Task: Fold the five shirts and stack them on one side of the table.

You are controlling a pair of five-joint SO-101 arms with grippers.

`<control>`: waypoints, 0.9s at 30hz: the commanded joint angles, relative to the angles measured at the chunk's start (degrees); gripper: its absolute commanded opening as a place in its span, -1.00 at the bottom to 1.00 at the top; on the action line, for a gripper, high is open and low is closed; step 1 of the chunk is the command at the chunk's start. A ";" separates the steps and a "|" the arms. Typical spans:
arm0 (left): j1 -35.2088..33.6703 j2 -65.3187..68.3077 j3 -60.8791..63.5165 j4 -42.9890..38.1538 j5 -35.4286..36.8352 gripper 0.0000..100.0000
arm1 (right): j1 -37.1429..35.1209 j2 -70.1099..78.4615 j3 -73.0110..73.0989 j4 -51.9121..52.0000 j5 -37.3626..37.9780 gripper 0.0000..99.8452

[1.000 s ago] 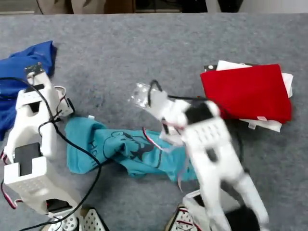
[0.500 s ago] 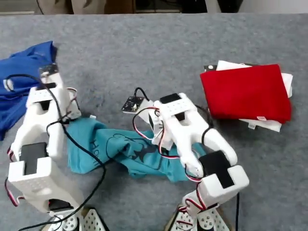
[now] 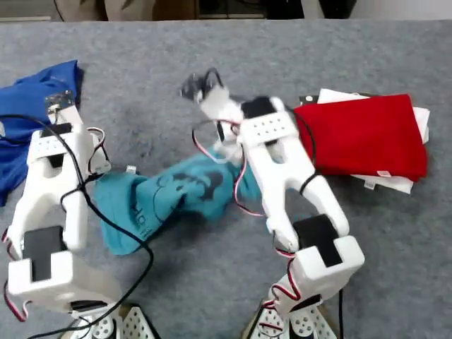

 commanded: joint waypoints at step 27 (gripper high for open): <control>-3.16 -45.93 25.93 -10.02 9.23 -0.96 | 0.66 1.98 3.47 10.46 7.03 -1.00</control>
